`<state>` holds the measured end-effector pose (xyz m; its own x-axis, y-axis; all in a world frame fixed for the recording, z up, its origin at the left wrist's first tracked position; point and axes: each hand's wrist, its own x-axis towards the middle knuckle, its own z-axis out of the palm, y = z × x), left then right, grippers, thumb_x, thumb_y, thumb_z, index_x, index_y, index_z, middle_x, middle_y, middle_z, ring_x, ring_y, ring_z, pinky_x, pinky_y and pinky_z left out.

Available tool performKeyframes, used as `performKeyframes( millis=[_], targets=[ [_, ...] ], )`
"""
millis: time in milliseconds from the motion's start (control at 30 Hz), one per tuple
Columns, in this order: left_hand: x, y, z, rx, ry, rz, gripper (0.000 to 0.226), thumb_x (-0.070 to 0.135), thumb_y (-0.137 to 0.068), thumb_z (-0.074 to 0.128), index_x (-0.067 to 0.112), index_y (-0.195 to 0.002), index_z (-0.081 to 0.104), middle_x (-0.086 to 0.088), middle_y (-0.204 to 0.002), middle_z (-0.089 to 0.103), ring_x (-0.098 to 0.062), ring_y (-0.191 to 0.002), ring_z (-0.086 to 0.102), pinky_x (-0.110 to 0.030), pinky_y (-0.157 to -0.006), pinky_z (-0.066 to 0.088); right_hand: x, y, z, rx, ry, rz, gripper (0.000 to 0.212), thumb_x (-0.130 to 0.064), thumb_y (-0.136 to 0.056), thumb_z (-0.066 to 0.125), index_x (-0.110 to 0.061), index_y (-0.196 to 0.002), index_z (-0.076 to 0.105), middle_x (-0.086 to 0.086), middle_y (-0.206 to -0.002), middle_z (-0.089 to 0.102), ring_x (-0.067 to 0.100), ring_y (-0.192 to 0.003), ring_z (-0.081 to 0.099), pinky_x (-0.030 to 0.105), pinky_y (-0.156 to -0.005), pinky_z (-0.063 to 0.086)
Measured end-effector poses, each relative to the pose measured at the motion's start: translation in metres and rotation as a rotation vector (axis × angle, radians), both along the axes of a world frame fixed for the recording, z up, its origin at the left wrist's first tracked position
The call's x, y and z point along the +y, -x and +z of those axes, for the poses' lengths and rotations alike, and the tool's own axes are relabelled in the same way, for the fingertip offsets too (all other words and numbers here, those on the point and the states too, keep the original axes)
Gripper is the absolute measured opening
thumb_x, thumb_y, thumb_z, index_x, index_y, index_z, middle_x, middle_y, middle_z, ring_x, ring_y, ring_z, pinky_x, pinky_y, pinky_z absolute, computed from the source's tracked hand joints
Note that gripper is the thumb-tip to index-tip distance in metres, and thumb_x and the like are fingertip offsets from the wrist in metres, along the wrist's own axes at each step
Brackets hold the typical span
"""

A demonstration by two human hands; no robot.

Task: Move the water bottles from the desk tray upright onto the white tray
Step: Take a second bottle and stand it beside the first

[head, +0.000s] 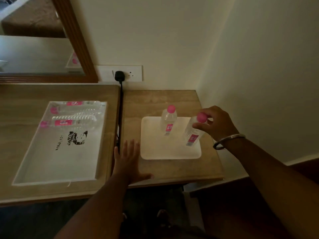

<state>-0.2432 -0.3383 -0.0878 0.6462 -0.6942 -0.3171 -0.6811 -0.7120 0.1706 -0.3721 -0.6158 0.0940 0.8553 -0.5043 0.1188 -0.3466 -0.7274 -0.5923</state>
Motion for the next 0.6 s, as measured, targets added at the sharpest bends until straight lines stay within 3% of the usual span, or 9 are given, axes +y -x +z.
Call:
performKeyframes(
  millis=[133,267,400,600],
  targets=[
    [0.001,-0.009,-0.013,0.024,-0.016,0.01,0.152,0.106,-0.047,0.038,0.012,-0.15,-0.023,-0.016,-0.16,-0.027,-0.036,-0.144,-0.028,-0.061,-0.116,-0.014,-0.016,-0.023,-0.017,0.022,-0.025,-0.013,0.045,-0.029,-0.068,0.081,-0.011,-0.104,0.062,0.008,-0.1,0.059,0.026,-0.09,0.058,0.048,-0.081,0.054],
    [-0.009,-0.012,-0.038,0.089,-0.002,-0.016,0.155,0.106,-0.046,0.04,0.005,-0.155,-0.003,-0.024,-0.162,-0.01,-0.042,-0.146,-0.018,-0.06,-0.119,-0.003,-0.027,-0.047,-0.037,0.067,-0.036,-0.021,0.047,-0.029,-0.069,0.08,-0.01,-0.107,0.062,0.011,-0.102,0.064,0.027,-0.091,0.06,0.048,-0.083,0.054],
    [-0.015,-0.014,-0.056,0.115,0.063,-0.04,0.154,0.106,-0.048,0.041,0.002,-0.154,0.004,-0.028,-0.161,-0.005,-0.044,-0.146,-0.016,-0.052,-0.118,-0.011,-0.035,-0.061,-0.051,0.104,-0.049,-0.027,0.045,-0.028,-0.07,0.079,-0.01,-0.108,0.061,0.011,-0.101,0.067,0.027,-0.09,0.062,0.047,-0.082,0.055],
    [-0.016,-0.017,-0.06,0.136,0.094,-0.053,0.152,0.106,-0.048,0.042,0.001,-0.154,0.011,-0.032,-0.159,0.007,-0.046,-0.146,-0.006,-0.052,-0.118,-0.007,-0.038,-0.069,-0.055,0.101,-0.07,-0.038,0.043,-0.026,-0.072,0.078,-0.011,-0.108,0.059,0.011,-0.101,0.065,0.027,-0.091,0.061,0.046,-0.083,0.055]
  ],
)
